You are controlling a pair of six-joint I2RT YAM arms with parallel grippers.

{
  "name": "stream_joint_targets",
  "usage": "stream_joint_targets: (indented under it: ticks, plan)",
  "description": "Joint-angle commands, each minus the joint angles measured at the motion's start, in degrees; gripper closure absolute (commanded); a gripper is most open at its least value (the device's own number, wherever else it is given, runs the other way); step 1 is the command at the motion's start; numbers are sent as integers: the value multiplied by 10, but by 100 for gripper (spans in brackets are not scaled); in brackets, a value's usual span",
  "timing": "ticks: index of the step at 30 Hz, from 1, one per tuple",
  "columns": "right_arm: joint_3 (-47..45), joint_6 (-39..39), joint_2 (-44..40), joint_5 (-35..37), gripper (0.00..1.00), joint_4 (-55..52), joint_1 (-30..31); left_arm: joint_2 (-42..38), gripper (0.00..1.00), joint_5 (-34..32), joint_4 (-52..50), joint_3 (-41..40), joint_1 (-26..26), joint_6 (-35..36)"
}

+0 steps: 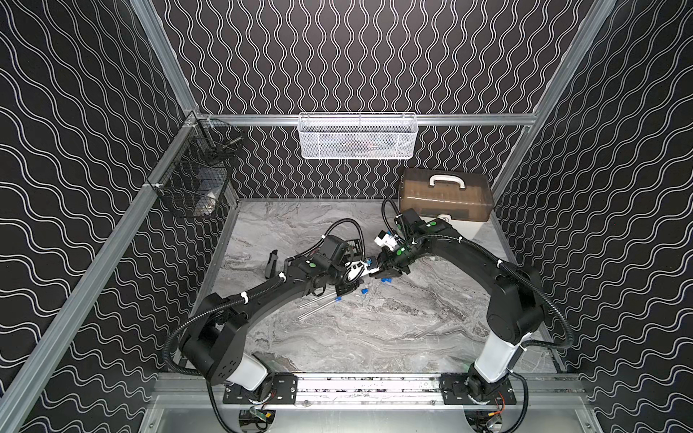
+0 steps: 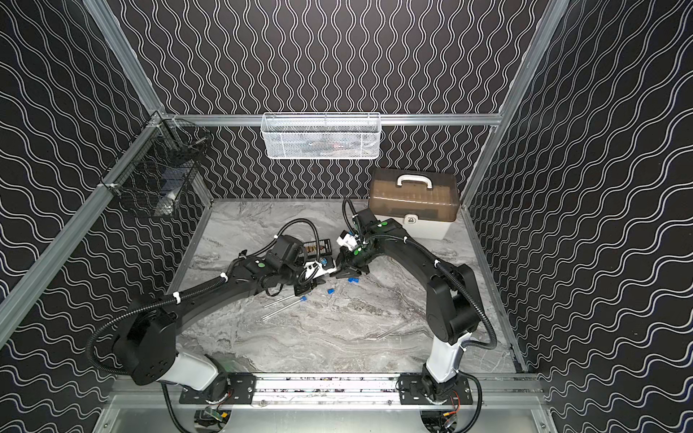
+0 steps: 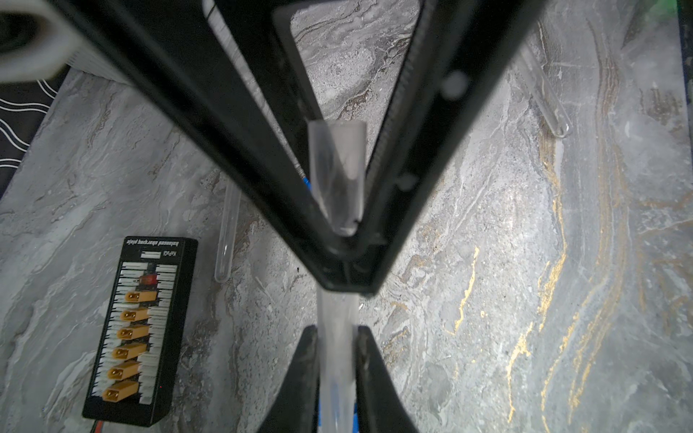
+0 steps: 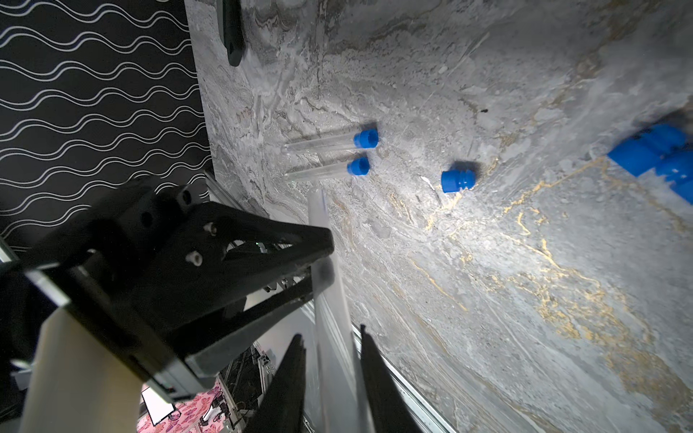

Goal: Insert stoppers into test tubes
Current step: Pick up the test tube at the center of the board.

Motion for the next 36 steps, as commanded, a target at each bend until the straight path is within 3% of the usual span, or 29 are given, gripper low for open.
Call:
stream_joint_targets:
  ticks: [1, 14, 19, 22, 36]
  plan:
    - [-1, 7, 0, 0, 78, -1, 3, -5, 85, 4, 10, -1, 0, 11]
    - [-7, 10, -13, 0, 90, -1, 5, -14, 82, 11, 6, -2, 0, 13]
    - [-5, 8, -16, -7, 93, -5, 5, -17, 68, 6, 12, -9, 0, 10]
    - [-4, 11, -19, -17, 94, -5, 5, -18, 66, 1, 16, -18, 0, 10]
    - [0, 7, -7, -49, 94, -8, 5, -36, 76, 9, 8, -33, 0, 16]
